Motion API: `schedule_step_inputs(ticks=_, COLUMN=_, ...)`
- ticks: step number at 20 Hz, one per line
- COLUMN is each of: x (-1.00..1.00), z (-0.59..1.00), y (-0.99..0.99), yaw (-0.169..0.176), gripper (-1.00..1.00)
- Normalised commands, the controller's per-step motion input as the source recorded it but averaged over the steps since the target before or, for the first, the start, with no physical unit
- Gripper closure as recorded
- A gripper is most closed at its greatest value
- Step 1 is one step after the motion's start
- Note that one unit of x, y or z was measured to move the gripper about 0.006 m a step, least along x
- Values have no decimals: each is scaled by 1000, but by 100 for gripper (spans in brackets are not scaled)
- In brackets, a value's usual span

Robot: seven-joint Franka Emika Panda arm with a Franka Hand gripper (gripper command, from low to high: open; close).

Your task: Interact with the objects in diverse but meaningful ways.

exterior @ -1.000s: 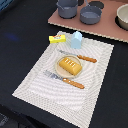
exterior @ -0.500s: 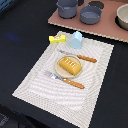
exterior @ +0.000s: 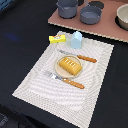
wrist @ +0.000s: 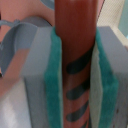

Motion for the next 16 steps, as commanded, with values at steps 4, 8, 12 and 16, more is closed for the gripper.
schedule_step_inputs(ticks=4, x=864, z=-105, y=479, yaw=-3, gripper=100)
schedule_step_inputs(ticks=8, x=833, z=-84, y=466, yaw=-8, gripper=100)
schedule_step_inputs(ticks=12, x=735, z=-57, y=441, yaw=-1, gripper=100)
schedule_step_inputs(ticks=16, x=708, z=-116, y=287, yaw=-16, gripper=100)
